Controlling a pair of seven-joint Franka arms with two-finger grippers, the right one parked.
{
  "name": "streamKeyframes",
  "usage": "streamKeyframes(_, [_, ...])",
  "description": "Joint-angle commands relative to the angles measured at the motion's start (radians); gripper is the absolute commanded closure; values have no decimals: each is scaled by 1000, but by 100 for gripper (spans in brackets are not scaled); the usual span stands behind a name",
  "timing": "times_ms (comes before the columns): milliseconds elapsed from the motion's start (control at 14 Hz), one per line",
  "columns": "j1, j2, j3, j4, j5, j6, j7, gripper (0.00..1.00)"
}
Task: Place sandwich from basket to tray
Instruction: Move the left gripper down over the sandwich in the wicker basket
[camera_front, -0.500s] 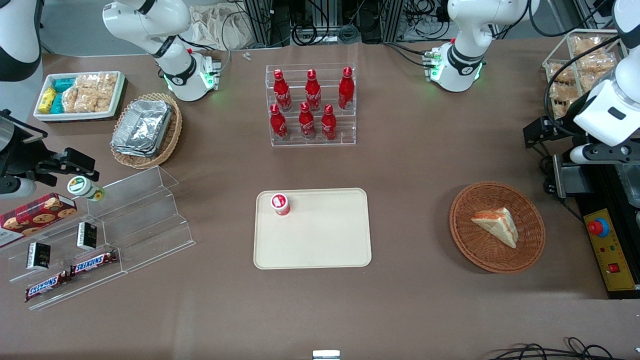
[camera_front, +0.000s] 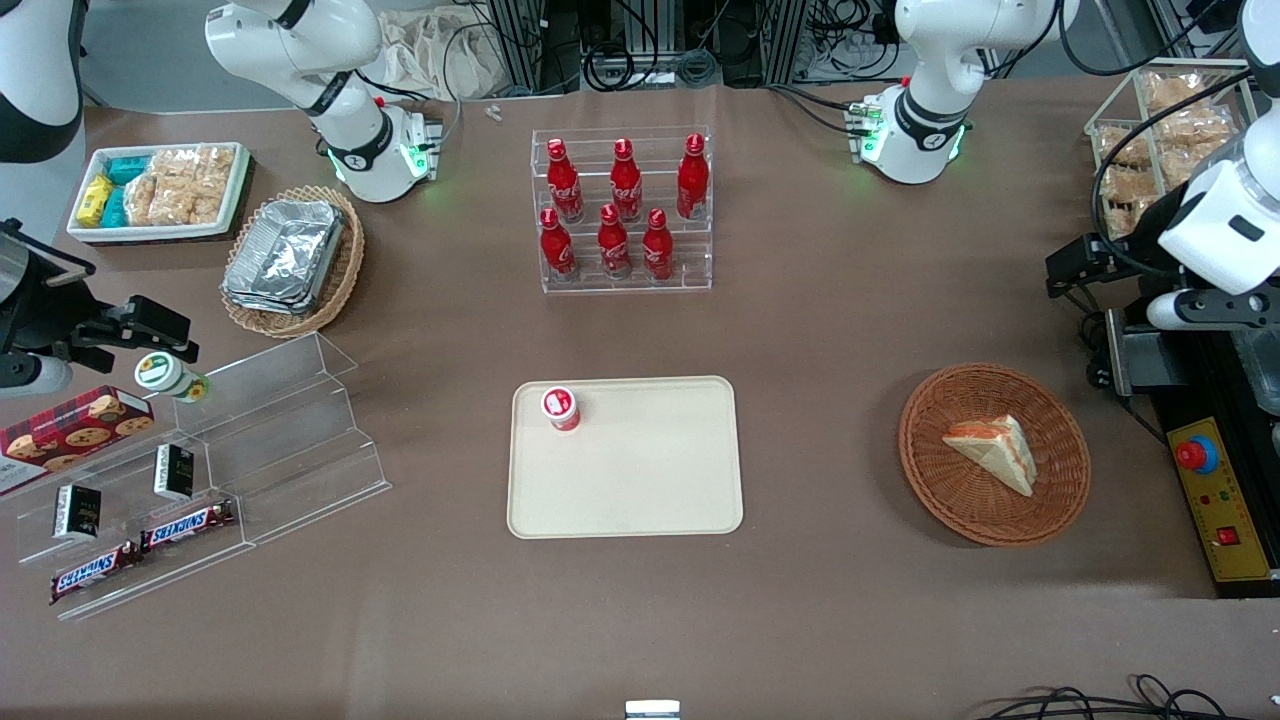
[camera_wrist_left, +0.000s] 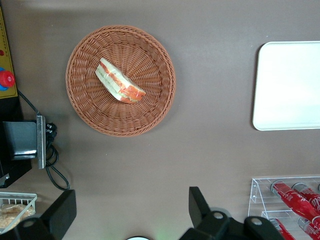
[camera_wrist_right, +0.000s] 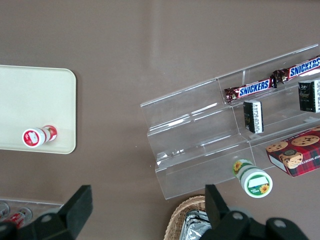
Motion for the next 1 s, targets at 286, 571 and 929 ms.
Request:
streamKeyframes(286, [-5, 127, 129, -44, -70, 28, -269, 0])
streamKeyframes(571, [32, 156, 132, -285, -64, 365, -399, 0])
streamKeyframes(929, [25, 311, 129, -324, -61, 574, -631, 0])
